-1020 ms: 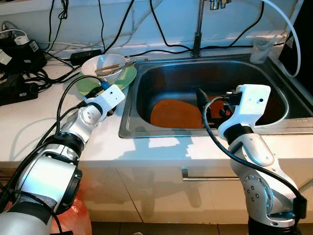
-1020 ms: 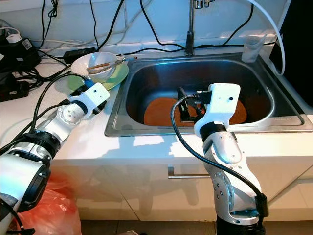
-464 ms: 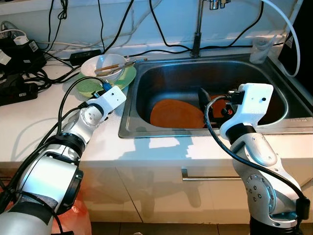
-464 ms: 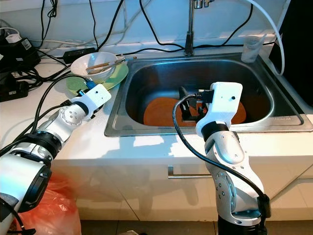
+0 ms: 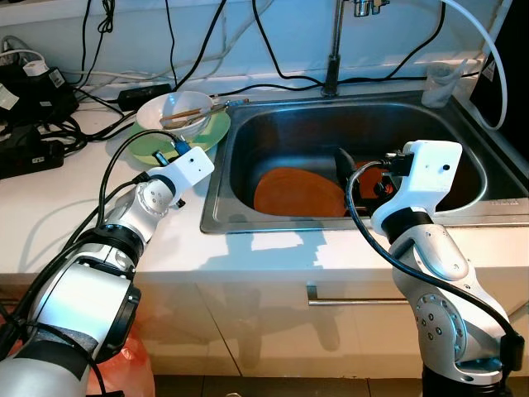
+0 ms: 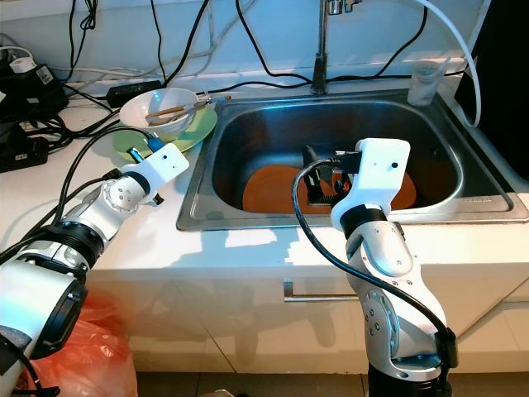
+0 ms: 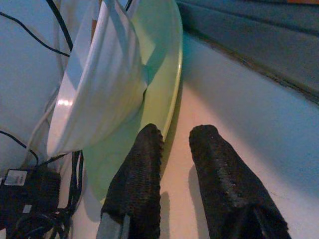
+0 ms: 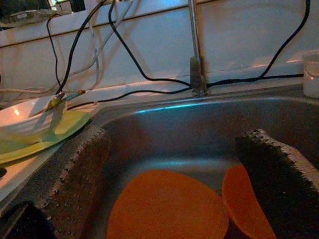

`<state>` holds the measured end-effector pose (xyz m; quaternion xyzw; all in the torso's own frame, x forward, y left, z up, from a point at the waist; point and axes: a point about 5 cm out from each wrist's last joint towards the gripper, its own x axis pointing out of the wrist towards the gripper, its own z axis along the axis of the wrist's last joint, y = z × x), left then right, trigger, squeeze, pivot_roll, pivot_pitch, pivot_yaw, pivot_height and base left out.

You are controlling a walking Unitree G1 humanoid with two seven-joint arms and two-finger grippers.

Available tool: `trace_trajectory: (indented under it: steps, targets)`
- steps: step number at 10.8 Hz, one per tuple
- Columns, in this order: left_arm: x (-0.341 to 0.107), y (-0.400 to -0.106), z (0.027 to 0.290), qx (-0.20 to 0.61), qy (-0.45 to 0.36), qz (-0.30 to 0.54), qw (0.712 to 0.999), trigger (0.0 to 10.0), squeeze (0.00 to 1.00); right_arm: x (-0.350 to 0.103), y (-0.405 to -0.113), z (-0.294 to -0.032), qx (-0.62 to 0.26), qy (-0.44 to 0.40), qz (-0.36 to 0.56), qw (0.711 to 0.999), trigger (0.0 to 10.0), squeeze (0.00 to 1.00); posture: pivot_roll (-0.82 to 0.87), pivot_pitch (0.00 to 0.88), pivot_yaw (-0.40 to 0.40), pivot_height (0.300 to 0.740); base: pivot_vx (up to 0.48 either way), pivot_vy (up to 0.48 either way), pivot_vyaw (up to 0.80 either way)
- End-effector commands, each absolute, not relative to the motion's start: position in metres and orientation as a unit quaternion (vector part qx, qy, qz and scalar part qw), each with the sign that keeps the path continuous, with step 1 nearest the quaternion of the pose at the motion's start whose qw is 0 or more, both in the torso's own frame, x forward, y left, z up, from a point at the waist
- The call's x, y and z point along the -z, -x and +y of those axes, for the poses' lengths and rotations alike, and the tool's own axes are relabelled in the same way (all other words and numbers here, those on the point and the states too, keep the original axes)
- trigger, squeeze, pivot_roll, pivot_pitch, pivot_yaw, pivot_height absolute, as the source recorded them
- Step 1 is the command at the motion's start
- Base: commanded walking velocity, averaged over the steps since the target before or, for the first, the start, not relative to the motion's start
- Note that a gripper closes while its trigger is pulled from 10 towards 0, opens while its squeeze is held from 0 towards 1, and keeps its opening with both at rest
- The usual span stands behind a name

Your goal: Kitchen organization

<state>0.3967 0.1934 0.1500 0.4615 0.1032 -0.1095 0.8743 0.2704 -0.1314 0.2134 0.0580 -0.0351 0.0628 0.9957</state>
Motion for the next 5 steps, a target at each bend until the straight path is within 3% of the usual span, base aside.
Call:
trace_trajectory:
  steps: [1,5]
  targets:
    - [-0.148,-0.3958,0.1966,0.11,-0.467,0.113,0.87,0.0,0.0,-0.2167,-0.2713,-0.1297,-0.063,-0.06,-0.039,0.995,10.0,0.0,-0.15,0.0,0.113,0.74,0.0,0.0,0.0]
    - [-0.1469,-0.3949,0.1975,0.11,-0.46,0.11,0.874,0.0,0.0,-0.2165,-0.2717,-0.129,-0.067,-0.059,-0.037,0.995,10.0,0.0,-0.14,0.0,0.106,0.74,0.0,0.0,0.0]
